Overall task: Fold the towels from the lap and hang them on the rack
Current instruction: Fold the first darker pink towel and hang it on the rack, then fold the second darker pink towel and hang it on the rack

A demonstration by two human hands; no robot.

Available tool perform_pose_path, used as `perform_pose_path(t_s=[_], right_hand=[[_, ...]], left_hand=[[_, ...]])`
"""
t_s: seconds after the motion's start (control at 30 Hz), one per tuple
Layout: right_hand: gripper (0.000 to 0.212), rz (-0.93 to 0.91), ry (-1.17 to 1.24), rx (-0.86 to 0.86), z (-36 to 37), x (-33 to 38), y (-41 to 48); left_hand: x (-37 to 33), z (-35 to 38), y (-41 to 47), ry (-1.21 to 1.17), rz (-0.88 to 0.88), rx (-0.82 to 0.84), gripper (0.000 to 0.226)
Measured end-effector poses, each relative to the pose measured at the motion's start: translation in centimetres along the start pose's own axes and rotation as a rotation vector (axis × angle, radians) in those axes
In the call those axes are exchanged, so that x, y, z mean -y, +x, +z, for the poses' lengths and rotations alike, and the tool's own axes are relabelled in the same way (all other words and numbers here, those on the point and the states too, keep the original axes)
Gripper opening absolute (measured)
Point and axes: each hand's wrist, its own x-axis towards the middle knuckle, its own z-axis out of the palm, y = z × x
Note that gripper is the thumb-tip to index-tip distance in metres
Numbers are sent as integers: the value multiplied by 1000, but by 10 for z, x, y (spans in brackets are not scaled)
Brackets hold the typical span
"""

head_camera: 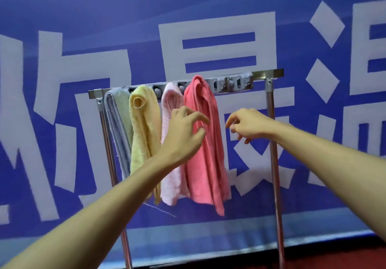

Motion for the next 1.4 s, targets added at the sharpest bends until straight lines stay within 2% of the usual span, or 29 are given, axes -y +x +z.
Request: perform_pose_path(t_s=[0.07, 0.17, 0.23, 0.43, 0.57, 0.67, 0.73, 0.87, 1.03, 1.23, 1.37, 1.4], right_hand=[[35, -1, -1, 54, 10, -3, -28], [30, 9, 28, 126, 36, -13, -60], [29, 28, 71, 188, 58, -25, -77], [27, 116, 198, 514, 139, -85, -113], [24, 236, 251, 631, 208, -141, -130], [19, 323, 258, 684, 259, -180, -142], [10, 377, 245, 704, 294, -206, -151], [28, 540, 271, 782, 373, -250, -180], [27, 742, 261, 812, 464, -294, -231], [21, 876, 177, 838, 527, -323, -289], [47, 860, 149, 934, 547, -319, -309], [47, 857, 144, 935, 548, -318, -310]], left_hand=[[-9, 12, -29, -109, -71, 101, 26], [-16, 29, -69, -253, -307, 215, 27], [-15, 41, -96, -304, -397, 280, 30], [-4, 93, -178, -185, -426, 643, 31], [11, 144, -231, -166, -473, 897, 26], [23, 183, -271, -221, -531, 1029, 24], [29, 208, -297, -275, -582, 1071, 20], [42, 257, -352, -353, -709, 1128, 18], [51, 308, -410, -439, -832, 1190, 18], [61, 348, -448, -531, -969, 1235, 23], [62, 358, -461, -559, -1021, 1255, 25], [61, 359, -462, -567, -1032, 1260, 24]])
